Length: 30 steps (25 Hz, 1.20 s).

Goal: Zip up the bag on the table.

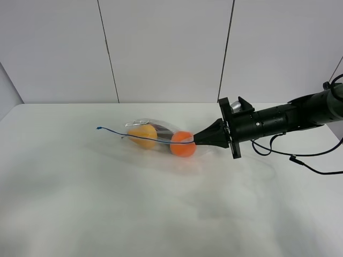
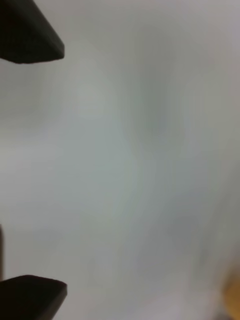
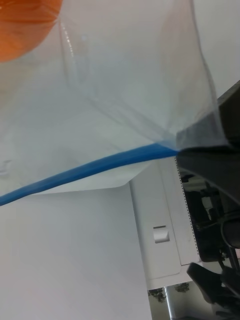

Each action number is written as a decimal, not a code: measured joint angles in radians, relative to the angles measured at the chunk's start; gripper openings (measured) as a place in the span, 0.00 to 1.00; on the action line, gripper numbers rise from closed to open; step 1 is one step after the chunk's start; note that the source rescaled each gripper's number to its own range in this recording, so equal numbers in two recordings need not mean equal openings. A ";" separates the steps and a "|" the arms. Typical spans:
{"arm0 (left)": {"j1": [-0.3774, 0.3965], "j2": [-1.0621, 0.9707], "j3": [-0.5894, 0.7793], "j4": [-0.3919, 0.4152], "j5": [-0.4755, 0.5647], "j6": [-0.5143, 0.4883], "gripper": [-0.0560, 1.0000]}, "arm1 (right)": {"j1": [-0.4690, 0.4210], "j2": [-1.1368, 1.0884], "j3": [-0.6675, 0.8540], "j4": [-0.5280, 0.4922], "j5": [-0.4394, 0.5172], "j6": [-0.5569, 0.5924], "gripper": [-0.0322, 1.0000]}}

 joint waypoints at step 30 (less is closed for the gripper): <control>0.000 -0.109 0.001 0.000 0.001 0.000 0.98 | 0.000 0.001 -0.465 -1.051 -0.015 0.561 1.00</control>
